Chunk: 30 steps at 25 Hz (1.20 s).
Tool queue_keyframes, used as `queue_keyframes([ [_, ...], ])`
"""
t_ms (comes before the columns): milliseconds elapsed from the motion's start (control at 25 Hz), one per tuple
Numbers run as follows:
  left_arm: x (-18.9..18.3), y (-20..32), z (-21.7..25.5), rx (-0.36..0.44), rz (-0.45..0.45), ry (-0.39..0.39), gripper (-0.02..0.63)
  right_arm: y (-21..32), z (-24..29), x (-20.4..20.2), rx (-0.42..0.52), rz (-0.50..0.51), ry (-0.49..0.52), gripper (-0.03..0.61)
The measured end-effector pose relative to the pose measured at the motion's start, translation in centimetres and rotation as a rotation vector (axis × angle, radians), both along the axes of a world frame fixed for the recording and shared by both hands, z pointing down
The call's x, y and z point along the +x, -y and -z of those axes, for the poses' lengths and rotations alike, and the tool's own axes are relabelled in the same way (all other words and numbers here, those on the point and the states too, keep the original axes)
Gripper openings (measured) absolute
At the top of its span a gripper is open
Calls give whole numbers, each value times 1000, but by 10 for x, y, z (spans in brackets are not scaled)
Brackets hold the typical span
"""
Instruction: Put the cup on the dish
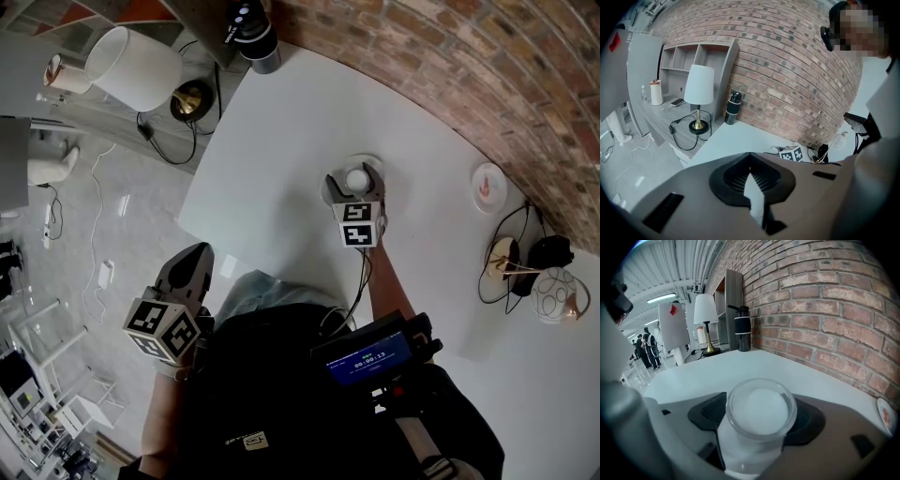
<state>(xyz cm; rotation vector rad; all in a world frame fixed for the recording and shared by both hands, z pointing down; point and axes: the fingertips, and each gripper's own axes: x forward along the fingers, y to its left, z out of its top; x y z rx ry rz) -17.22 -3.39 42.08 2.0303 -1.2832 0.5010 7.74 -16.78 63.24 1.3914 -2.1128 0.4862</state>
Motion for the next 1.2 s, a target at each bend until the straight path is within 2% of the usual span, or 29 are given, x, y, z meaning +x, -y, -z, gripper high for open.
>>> queue_keyframes([
  [1200,5,-12,6,39,-46,-37,5,-19,52,6,66,-11,10,347],
])
